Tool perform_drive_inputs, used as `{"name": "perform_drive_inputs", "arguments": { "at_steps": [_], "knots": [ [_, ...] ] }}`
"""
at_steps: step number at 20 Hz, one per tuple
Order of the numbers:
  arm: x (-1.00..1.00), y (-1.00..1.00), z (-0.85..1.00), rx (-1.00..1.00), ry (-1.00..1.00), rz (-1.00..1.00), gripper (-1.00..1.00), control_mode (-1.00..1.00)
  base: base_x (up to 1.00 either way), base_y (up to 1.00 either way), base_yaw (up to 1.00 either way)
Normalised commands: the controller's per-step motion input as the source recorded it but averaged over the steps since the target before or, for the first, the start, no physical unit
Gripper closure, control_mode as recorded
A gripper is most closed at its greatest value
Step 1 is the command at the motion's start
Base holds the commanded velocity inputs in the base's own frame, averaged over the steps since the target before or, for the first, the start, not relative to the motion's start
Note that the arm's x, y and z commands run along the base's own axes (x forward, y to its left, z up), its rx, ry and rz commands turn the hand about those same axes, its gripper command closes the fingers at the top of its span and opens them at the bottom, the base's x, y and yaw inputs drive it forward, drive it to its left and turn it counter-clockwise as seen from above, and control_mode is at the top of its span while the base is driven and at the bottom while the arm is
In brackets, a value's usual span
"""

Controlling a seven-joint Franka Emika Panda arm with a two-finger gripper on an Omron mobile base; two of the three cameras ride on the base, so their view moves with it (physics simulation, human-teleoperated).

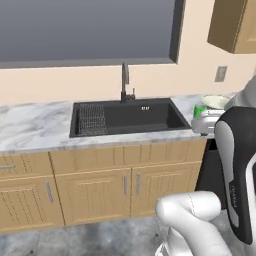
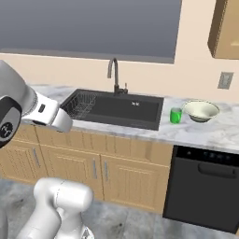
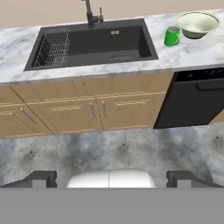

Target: Clear the mugs and bowl far away from the sink.

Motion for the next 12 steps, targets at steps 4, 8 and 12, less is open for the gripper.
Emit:
{"name": "perform_drive_inputs", "arguments": {
  "at_steps": [4, 8, 12],
  "knots": [
    [0.00, 0.00, 0.00, 0.00, 0.00, 0.00, -1.00, 1.00, 0.30, -0.47, -0.05],
    [0.00, 0.00, 0.00, 0.00, 0.00, 0.00, -1.00, 1.00, 0.36, -0.49, 0.00],
    [0.00, 0.00, 0.00, 0.00, 0.00, 0.00, -1.00, 1.00, 0.53, -0.47, 0.00]
  ]
}}
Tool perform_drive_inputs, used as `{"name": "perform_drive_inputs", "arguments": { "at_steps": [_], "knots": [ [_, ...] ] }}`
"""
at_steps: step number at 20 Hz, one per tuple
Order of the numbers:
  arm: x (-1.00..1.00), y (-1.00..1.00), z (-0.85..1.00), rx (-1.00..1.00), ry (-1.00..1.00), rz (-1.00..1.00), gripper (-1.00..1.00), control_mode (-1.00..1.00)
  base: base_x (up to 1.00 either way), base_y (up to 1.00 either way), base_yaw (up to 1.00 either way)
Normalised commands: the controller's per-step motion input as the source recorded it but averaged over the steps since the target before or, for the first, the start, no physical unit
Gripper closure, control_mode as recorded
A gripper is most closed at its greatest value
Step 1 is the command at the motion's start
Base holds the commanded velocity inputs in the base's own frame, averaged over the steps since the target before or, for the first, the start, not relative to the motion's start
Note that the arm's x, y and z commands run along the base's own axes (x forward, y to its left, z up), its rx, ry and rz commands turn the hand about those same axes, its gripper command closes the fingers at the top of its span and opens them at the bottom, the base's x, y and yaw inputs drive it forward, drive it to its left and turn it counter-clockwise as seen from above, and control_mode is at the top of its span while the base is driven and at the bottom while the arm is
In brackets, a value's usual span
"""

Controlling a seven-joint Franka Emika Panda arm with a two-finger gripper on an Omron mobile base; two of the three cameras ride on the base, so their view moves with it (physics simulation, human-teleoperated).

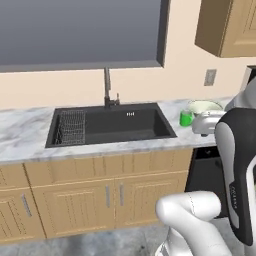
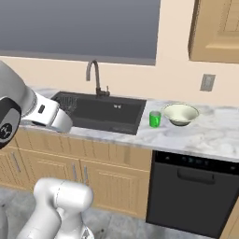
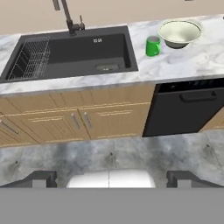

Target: Clear the mugs and bowl far away from the sink.

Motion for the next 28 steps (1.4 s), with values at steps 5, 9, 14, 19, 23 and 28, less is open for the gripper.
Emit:
{"name": "perform_drive_inputs", "arguments": {
  "at_steps": [5, 9, 14, 19, 23, 28],
  "knots": [
    [0.00, 0.00, 0.00, 0.00, 0.00, 0.00, -1.00, 1.00, 0.49, -0.49, 0.00],
    [0.00, 0.00, 0.00, 0.00, 0.00, 0.00, -1.00, 1.00, 0.47, -0.53, 0.02],
    [0.00, 0.00, 0.00, 0.00, 0.00, 0.00, -1.00, 1.00, 0.48, -0.42, 0.03],
    [0.00, 0.00, 0.00, 0.00, 0.00, 0.00, -1.00, 1.00, 0.51, -0.34, 0.04],
    [0.00, 0.00, 0.00, 0.00, 0.00, 0.00, -1.00, 1.00, 0.52, -0.15, 0.03],
    [0.00, 0.00, 0.00, 0.00, 0.00, 0.00, -1.00, 1.00, 0.17, -0.33, 0.01]
  ]
}}
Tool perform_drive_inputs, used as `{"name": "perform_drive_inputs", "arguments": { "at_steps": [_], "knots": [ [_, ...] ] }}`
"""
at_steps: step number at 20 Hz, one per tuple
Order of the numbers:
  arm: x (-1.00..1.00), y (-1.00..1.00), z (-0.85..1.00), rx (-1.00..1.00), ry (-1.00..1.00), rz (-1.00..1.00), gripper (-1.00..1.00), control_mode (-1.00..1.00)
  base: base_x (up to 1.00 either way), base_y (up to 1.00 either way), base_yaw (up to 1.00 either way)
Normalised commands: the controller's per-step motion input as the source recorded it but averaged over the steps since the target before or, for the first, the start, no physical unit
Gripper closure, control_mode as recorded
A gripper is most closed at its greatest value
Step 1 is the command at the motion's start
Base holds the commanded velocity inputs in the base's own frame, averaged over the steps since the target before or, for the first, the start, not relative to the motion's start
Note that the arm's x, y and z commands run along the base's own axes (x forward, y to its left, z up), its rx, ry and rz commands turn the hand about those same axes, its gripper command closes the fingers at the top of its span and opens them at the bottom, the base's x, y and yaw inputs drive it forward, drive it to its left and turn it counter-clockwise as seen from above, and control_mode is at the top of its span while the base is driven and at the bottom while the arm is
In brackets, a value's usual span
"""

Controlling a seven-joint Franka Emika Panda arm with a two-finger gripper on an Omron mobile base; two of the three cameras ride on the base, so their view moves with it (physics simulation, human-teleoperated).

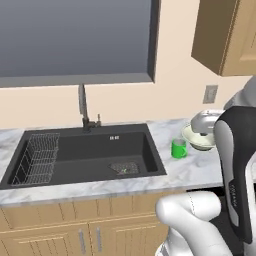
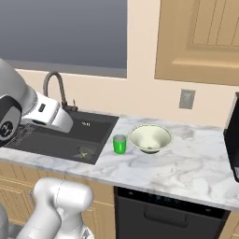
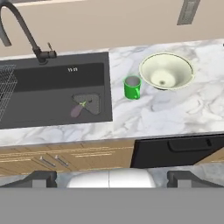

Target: Clear the mugs and bowl far away from the sink.

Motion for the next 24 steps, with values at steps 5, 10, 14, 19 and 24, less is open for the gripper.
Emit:
{"name": "perform_drive_inputs", "arguments": {
  "at_steps": [5, 10, 14, 19, 24],
  "knots": [
    [0.00, 0.00, 0.00, 0.00, 0.00, 0.00, -1.00, 1.00, 0.00, -0.35, -0.04],
    [0.00, 0.00, 0.00, 0.00, 0.00, 0.00, -1.00, 1.00, 0.00, -0.39, -0.18],
    [0.00, 0.00, 0.00, 0.00, 0.00, 0.00, -1.00, 1.00, 0.05, -0.37, -0.21],
    [0.00, 0.00, 0.00, 0.00, 0.00, 0.00, -1.00, 1.00, 0.00, -0.27, -0.29],
    [0.00, 0.00, 0.00, 0.00, 0.00, 0.00, -1.00, 1.00, 0.31, 0.00, -0.21]
  ]
}}
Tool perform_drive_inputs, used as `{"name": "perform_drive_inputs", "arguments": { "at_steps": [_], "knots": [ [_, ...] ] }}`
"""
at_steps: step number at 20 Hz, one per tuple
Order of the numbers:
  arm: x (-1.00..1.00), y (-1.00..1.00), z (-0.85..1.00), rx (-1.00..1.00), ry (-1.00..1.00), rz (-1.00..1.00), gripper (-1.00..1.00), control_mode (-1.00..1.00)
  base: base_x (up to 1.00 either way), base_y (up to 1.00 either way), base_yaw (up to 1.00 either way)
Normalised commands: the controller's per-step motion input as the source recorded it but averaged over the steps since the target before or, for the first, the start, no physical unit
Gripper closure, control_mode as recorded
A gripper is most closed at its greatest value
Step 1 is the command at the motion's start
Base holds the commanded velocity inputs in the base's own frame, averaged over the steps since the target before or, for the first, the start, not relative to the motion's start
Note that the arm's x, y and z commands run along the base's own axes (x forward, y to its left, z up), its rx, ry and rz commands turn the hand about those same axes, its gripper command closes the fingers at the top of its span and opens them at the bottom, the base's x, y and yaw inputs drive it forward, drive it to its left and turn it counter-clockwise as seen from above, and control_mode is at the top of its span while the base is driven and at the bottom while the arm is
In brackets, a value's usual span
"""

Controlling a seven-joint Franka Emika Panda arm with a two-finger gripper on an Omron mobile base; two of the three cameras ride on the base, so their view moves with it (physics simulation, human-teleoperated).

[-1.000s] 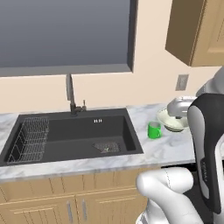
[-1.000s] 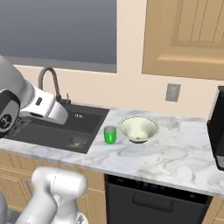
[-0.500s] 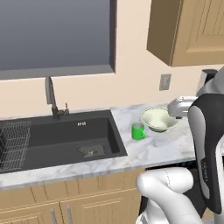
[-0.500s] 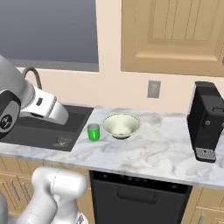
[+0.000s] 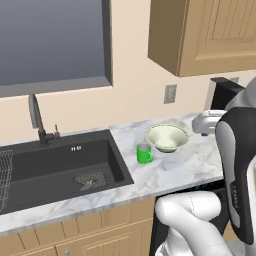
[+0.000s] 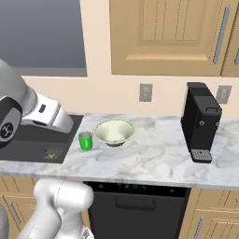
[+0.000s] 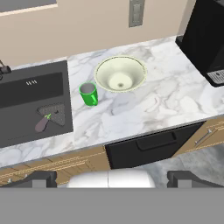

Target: Clear the mugs and bowl far away from the sink.

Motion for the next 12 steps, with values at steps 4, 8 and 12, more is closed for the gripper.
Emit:
{"name": "perform_drive_inputs", "arguments": {
  "at_steps": [4, 8, 12],
  "knots": [
    [0.16, -0.19, -0.11, -0.01, 0.00, -0.11, -1.00, -1.00, 0.00, 0.00, 0.00],
    [0.07, -0.18, -0.23, 0.00, 0.00, -0.07, -1.00, -1.00, 0.00, 0.00, 0.00],
    [0.09, -0.24, -0.23, 0.00, 0.00, 0.00, -1.00, -1.00, 0.00, 0.00, 0.00]
  ]
}}
